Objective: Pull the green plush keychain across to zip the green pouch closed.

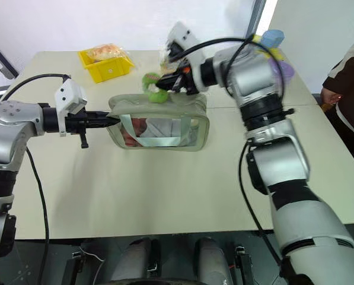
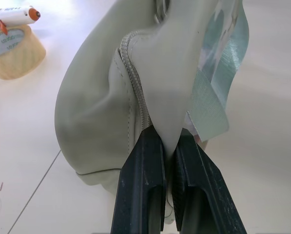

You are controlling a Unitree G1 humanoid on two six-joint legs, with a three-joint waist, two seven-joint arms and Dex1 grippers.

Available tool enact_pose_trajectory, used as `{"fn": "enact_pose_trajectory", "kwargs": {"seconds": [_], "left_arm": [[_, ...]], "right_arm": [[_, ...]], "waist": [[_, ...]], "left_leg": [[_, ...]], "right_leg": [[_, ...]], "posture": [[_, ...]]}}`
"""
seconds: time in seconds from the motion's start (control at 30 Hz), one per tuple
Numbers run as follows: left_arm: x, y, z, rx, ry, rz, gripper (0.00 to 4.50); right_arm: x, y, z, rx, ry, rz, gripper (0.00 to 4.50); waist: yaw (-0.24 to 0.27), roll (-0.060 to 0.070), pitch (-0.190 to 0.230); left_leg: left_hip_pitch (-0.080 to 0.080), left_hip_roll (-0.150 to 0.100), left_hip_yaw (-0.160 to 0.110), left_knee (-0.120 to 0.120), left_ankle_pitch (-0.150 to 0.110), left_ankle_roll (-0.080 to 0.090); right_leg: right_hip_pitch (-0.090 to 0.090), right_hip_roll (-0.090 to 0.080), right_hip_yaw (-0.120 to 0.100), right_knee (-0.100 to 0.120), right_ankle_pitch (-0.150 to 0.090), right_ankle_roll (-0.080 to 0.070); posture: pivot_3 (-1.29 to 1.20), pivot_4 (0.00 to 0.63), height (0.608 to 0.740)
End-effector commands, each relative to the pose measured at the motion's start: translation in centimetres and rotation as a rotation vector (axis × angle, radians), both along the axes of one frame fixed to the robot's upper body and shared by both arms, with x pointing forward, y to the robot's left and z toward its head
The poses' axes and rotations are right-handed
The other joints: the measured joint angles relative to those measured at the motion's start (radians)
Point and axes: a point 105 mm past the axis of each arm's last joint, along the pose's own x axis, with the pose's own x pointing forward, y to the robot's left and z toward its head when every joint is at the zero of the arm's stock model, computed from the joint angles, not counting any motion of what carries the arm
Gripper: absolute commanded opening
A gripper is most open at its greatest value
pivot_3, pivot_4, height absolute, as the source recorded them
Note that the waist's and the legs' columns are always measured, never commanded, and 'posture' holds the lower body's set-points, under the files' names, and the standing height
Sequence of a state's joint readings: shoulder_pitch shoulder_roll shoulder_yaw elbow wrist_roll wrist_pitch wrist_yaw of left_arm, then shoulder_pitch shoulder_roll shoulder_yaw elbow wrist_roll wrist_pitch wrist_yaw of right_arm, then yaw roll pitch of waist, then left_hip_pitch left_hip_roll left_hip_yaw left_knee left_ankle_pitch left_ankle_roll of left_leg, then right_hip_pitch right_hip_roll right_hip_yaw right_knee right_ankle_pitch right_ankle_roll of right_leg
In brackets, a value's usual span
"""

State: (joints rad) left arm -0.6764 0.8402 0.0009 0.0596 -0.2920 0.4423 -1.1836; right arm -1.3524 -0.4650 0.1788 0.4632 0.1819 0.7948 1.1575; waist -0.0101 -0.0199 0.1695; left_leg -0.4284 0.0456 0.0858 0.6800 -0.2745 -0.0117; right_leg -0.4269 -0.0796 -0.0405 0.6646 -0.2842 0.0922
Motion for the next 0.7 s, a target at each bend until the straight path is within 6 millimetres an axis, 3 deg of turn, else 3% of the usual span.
{"fn": "enact_pose_trajectory", "kwargs": {"seconds": [0.03, 0.17, 0.33, 0.43, 0.5, 0.7], "left_arm": [[-0.1, 0.4, 0.4, 0.01, -0.02, 0.012, 0.0], [0.0, 0.7, -0.1, 0.005, -0.005, 0.031, 0.0], [0.3, 0.8, -0.5, 0.005, 0.002, 0.043, 0.0], [0.4, 0.7, -0.6, 0.003, 0.004, 0.043, 0.0], [0.4, 0.5, -0.6, -0.002, 0.007, 0.039, 0.0], [0.4, 0.0, -0.9, -0.008, 0.014, 0.031, 0.0]], "right_arm": [[-1.3, -1.9, 2.5, 0.023, -0.072, -0.037, 0.03], [-1.1, -6.7, 3.8, -0.034, -0.185, -0.251, 0.03], [-0.3, -12.5, 3.5, -0.155, -0.337, -0.51, 0.03], [-0.3, -17.3, 1.2, -0.217, -0.331, -0.699, 0.03], [-0.5, -19.4, -1.0, -0.254, -0.308, -0.786, 0.03], [-0.3, -20.3, -7.8, -0.194, -0.194, -0.903, 0.03]], "waist": [[-0.002, 0.0, 0.0], [0.0, 0.0, 0.0], [-0.001, 0.0, 0.0], [0.002, 0.0, 0.0], [0.006, 0.0, 0.0], [0.015, 0.001, -0.001]], "left_leg": [[0.0, 0.0, 0.0, 0.0, 0.0, 0.0], [0.001, 0.0, 0.0, 0.0, 0.0, 0.0], [0.001, -0.001, 0.001, 0.0, 0.0, 0.0], [0.001, 0.0, 0.001, 0.0, 0.0, 0.0], [0.0, -0.001, 0.002, -0.001, 0.0, 0.0], [0.001, -0.001, 0.002, 0.0, 0.0, 0.0]], "right_leg": [[0.0, 0.0, 0.0, 0.0, 0.0, 0.0], [0.0, 0.001, 0.0, 0.0, 0.0, 0.0], [0.0, 0.0, 0.0, -0.001, 0.0, 0.0], [0.0, 0.0, 0.0, -0.001, 0.0, 0.0], [0.0, 0.0, 0.0, -0.001, 0.0, 0.0], [0.001, 0.0, 0.0, -0.002, 0.0, 0.0]], "posture": [[0.0, 0.15, 0.739], [0.0, 0.15, 0.739], [0.0, 0.15, 0.739], [0.0, 0.15, 0.739], [0.0, 0.15, 0.739], [0.0, 0.15, 0.739]]}}
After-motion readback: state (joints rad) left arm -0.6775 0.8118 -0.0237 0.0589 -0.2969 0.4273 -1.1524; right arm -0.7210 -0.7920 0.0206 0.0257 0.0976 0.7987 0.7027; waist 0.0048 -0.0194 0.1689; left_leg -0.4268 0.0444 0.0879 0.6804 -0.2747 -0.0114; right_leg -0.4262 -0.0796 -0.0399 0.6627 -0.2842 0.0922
